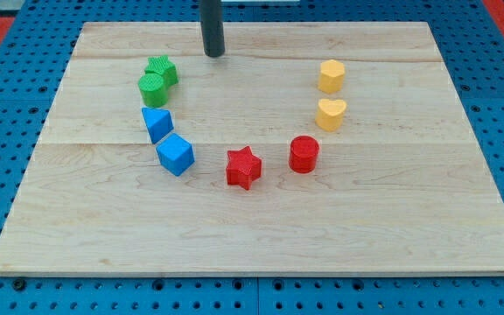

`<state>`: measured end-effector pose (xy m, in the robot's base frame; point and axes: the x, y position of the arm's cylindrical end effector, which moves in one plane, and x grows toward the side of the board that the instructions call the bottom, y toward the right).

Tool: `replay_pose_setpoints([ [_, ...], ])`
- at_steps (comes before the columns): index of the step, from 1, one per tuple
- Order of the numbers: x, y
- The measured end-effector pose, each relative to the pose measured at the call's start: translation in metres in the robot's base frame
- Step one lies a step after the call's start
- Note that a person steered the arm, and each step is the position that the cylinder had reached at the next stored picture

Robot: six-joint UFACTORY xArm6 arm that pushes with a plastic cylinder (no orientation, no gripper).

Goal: Push the red circle into the red star

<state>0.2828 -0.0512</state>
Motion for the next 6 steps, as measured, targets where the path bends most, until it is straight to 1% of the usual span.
replay_pose_setpoints([
  [2, 0.097, 0.021],
  [3, 0.136, 0.065],
  [4, 0.151, 0.099],
  [5, 0.145, 0.121],
  [6, 0.169, 0.155],
])
